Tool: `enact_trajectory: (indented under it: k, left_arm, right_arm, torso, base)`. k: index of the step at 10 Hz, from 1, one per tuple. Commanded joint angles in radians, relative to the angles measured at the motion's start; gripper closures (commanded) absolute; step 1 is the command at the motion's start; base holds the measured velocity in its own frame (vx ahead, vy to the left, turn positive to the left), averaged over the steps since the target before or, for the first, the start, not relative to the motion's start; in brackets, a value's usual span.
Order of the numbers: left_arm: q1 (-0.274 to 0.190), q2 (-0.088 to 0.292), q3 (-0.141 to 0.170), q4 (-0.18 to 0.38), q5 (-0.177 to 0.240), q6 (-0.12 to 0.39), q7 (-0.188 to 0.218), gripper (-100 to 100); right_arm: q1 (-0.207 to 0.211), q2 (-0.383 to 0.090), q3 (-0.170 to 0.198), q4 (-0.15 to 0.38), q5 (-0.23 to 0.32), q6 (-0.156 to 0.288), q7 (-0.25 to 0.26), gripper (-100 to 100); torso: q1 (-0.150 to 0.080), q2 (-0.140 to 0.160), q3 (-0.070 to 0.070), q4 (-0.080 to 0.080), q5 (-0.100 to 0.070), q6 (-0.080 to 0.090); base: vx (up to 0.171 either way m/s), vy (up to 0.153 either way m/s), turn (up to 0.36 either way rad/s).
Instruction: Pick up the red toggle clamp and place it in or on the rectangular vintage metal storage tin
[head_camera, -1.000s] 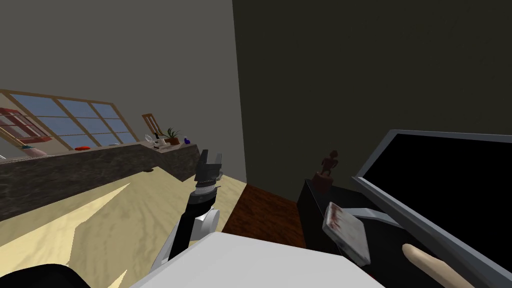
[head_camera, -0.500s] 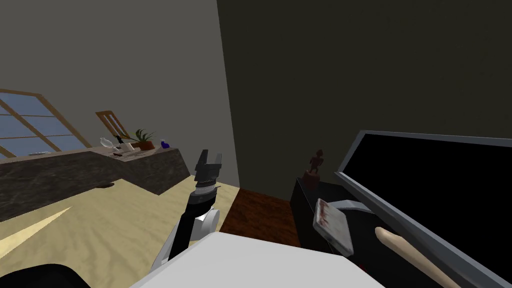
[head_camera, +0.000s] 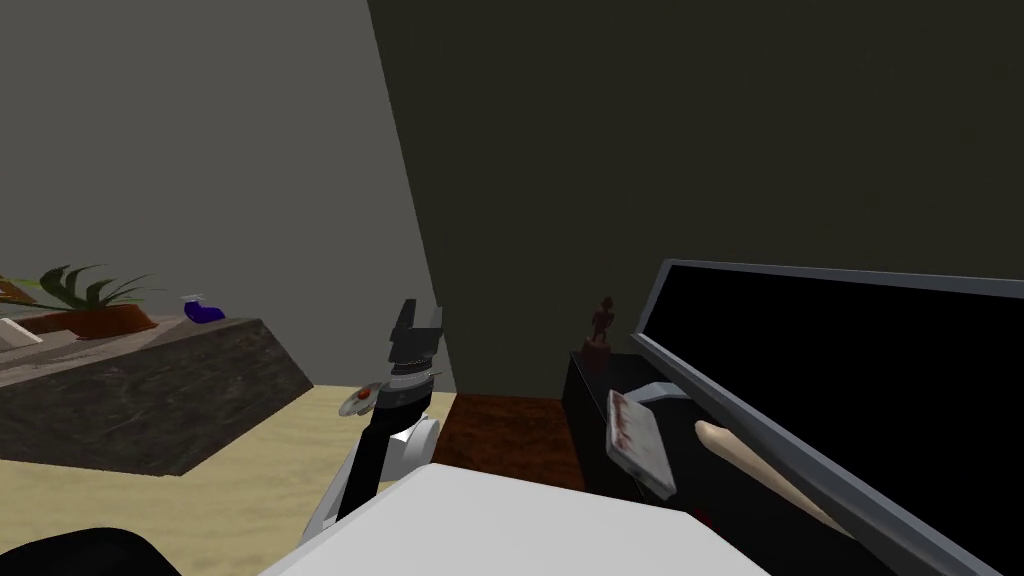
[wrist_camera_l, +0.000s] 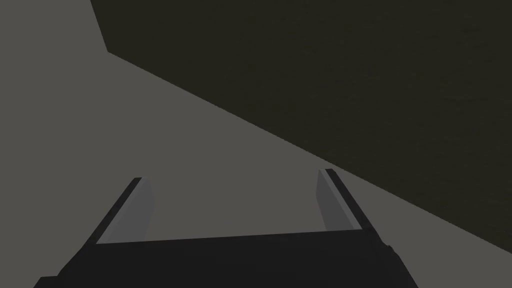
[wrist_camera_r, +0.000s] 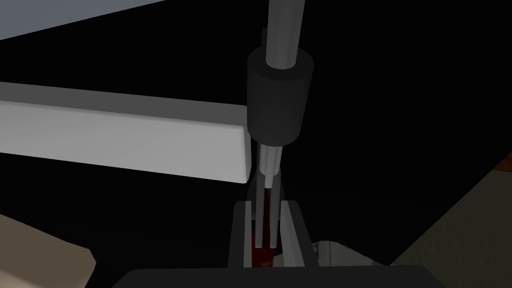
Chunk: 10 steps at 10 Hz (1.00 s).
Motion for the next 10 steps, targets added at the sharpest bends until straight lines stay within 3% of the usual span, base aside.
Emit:
enact_trajectory:
  k: [1,2,3,4,5,6,9,10]
  left_arm:
    - [0.0,0.0,0.0,0.0,0.0,0.0,0.0,0]
    - [0.0,0.0,0.0,0.0,0.0,0.0,0.0,0]
    - [0.0,0.0,0.0,0.0,0.0,0.0,0.0,0]
    - [0.0,0.0,0.0,0.0,0.0,0.0,0.0,0]
    - [0.0,0.0,0.0,0.0,0.0,0.0,0.0,0]
    - [0.0,0.0,0.0,0.0,0.0,0.0,0.0,0]
    - [0.0,0.0,0.0,0.0,0.0,0.0,0.0,0]
    - [0.0,0.0,0.0,0.0,0.0,0.0,0.0,0]
  right_arm:
    - [0.0,-0.027,0.041,-0.05,0.001,-0.003,0.035,100]
    - [0.0,-0.027,0.041,-0.056,0.001,-0.003,0.035,100]
    - [0.002,-0.049,0.073,-0.079,0.001,-0.005,0.067,100]
    - [0.002,-0.049,0.073,-0.101,0.001,-0.005,0.067,100]
    - [0.004,-0.07,0.105,-0.126,0.001,-0.007,0.1,100]
    - [0.004,-0.07,0.105,-0.147,0.001,-0.007,0.1,100]
    - [0.008,-0.113,0.17,-0.222,0.002,-0.01,0.165,100]
    - [0.008,-0.113,0.17,-0.238,0.002,-0.01,0.165,100]
  torso:
    - [0.0,0.0,0.0,0.0,0.0,0.0]
    - [0.0,-0.002,-0.001,0.0,0.001,0.0]
    - [0.0,-0.001,0.0,0.0,0.0,-0.001]
    - [0.0,-0.002,-0.001,0.0,0.001,-0.001]
    - [-0.001,-0.001,-0.001,0.0,0.0,0.0]
    - [-0.001,-0.003,-0.001,0.0,0.001,-0.001]
    - [0.002,-0.001,0.0,0.0,0.001,-0.001]
    - [0.001,-0.001,0.0,0.0,0.001,-0.001]
  base:
    - [0.185,0.0,-0.433]
    - [0.158,0.009,-0.375]
    - [0.175,0.007,-0.362]
    - [0.161,-0.002,-0.426]
    - [0.202,0.002,-0.429]
    - [0.164,0.02,-0.415]
    - [0.164,0.06,-0.4]
    - [0.15,0.04,-0.405]
